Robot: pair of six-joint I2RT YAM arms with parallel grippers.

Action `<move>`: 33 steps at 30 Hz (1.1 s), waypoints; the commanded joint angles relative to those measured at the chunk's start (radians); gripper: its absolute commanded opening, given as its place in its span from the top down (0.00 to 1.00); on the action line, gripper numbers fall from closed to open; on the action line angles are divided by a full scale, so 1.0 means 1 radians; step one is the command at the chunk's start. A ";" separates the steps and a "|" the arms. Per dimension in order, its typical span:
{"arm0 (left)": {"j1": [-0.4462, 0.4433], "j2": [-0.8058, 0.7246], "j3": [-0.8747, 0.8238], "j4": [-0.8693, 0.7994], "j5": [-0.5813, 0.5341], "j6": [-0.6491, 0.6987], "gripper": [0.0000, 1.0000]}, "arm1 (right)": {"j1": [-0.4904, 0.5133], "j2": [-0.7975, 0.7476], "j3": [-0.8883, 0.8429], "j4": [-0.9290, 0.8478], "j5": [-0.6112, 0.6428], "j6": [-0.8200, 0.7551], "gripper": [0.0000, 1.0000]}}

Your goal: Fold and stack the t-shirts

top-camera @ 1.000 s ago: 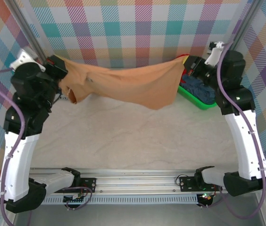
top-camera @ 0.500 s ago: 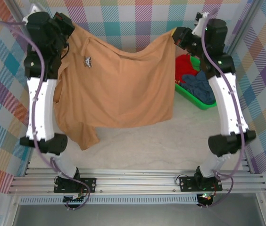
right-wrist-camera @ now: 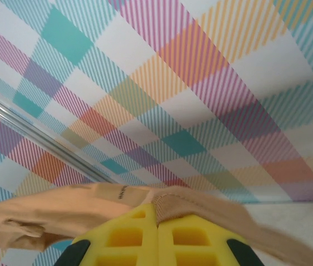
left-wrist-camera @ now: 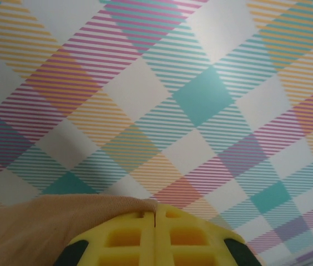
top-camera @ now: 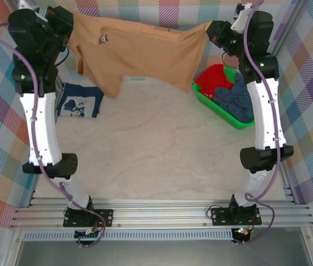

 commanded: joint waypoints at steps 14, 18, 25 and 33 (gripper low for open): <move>-0.200 -0.763 -1.828 0.153 0.054 -0.183 1.00 | -0.006 -0.285 -1.236 0.147 -0.062 0.027 1.00; -0.255 -0.838 -2.026 0.153 0.010 -0.249 1.00 | -0.006 -0.237 -1.332 0.147 -0.015 -0.023 1.00; -0.340 -0.927 -2.173 0.083 -0.009 -0.347 1.00 | -0.007 -0.241 -1.385 0.009 0.153 -0.068 1.00; -0.364 -0.935 -2.172 0.063 -0.032 -0.387 1.00 | -0.007 -0.337 -1.469 -0.088 0.239 -0.037 1.00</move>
